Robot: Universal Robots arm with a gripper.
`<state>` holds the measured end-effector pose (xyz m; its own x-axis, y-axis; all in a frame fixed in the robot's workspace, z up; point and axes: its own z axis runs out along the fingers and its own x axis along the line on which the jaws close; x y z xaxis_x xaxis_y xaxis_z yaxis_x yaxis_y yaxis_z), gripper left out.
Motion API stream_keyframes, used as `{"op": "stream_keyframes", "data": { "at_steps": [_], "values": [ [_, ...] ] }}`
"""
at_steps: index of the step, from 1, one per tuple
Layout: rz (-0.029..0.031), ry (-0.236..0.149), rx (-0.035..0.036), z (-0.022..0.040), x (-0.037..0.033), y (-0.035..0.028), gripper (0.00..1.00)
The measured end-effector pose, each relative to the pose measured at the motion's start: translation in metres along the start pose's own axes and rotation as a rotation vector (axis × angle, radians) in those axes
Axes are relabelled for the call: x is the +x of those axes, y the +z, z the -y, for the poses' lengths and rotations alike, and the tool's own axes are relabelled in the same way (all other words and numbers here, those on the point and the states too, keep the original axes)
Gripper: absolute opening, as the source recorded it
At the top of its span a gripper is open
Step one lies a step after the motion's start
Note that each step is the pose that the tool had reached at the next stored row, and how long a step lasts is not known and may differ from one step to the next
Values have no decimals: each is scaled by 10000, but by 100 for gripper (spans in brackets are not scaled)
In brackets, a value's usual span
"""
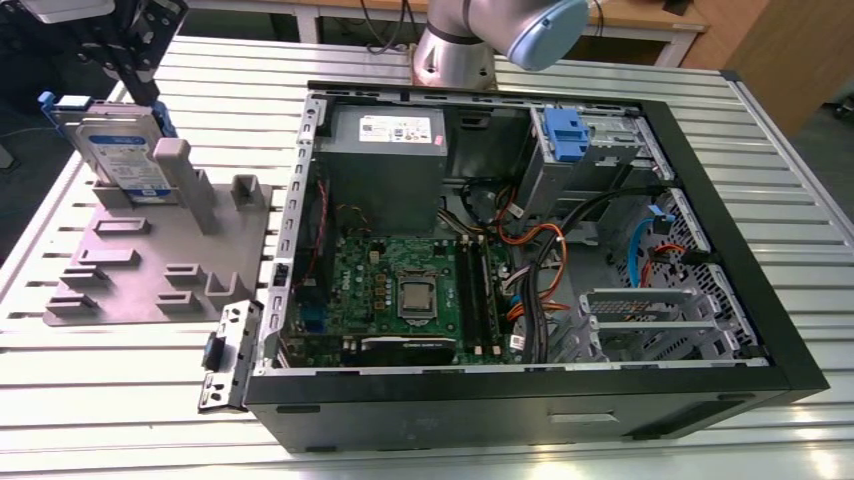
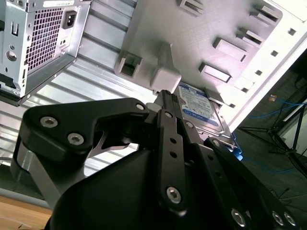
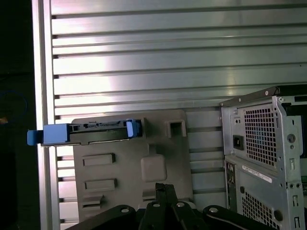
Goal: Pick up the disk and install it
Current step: 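Reach for the disk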
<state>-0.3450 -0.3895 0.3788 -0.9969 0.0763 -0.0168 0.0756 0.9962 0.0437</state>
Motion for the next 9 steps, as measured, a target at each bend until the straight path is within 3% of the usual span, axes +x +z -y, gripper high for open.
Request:
{"op": "stream_keyframes", "data": {
  "at_steps": [9],
  "values": [
    [-1,0,0,0,0,2,11]
  ]
}}
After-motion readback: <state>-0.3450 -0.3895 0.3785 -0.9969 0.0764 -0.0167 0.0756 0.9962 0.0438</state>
